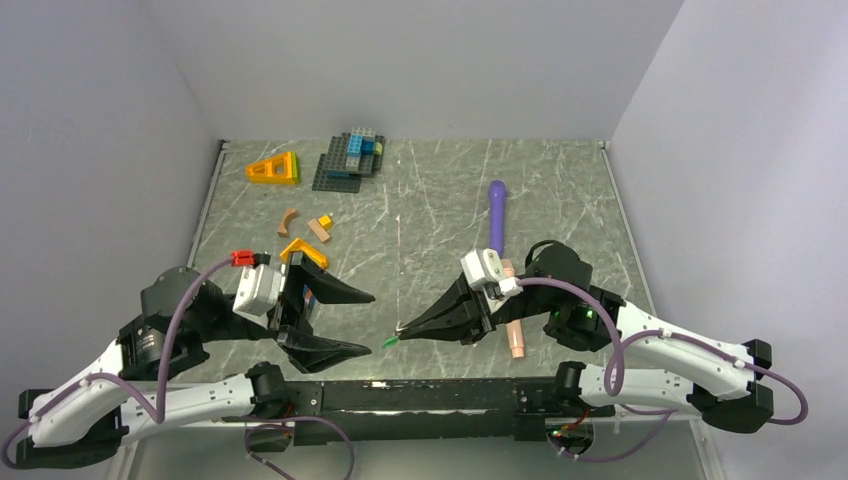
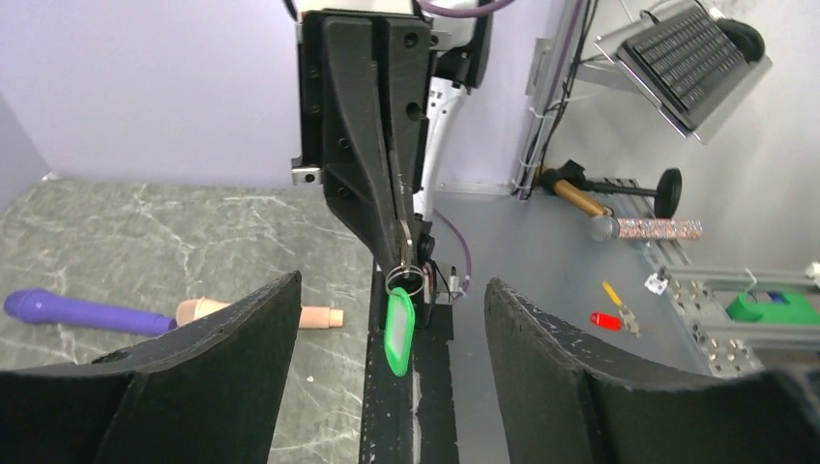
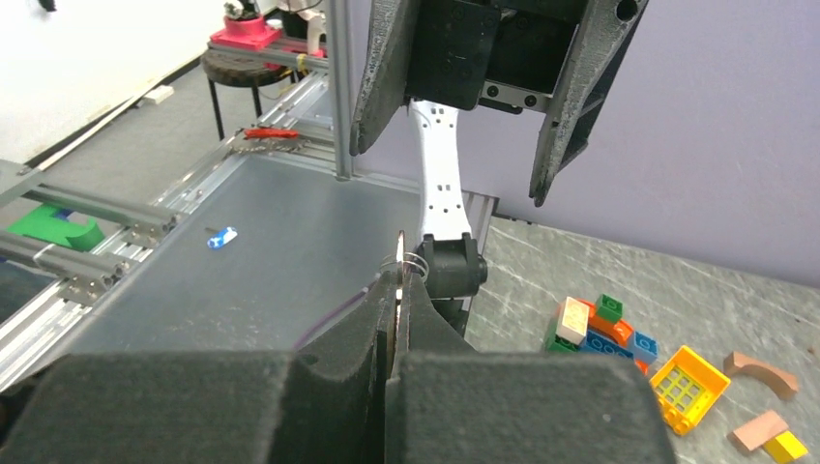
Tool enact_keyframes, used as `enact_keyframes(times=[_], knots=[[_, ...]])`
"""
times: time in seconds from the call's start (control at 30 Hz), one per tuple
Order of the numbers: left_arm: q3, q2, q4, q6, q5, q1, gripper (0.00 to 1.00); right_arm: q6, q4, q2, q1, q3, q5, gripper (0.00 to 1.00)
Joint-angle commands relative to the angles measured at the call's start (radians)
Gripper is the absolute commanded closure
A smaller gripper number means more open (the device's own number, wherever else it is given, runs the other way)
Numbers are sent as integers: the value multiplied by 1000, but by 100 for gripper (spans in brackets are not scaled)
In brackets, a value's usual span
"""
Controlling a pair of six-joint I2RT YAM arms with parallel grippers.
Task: Remove the keys from the keyring
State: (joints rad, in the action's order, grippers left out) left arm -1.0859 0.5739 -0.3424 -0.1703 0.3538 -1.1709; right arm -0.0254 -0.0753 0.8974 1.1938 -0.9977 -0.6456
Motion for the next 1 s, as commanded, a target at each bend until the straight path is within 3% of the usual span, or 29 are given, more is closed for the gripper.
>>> enact_keyframes(times=[0.0,0.17,0.5,0.87,0.97], knots=[[-45,56,-22,88,136,-1,26,3,-21,-8,0,-46,-59,100],[-39,87,2,97,159,-1,28,-1,-31,3,0,-51,-61,100],[-44,134,-4,104,157,-1,43,8,-44,19,0,-53,-45,100],[-34,124,-10,98,127,-1,82,11,-58,34,-1,-54,-19,100],[-26,124,-7,87,101,-1,99,7,-76,34,0,-47,0,100]])
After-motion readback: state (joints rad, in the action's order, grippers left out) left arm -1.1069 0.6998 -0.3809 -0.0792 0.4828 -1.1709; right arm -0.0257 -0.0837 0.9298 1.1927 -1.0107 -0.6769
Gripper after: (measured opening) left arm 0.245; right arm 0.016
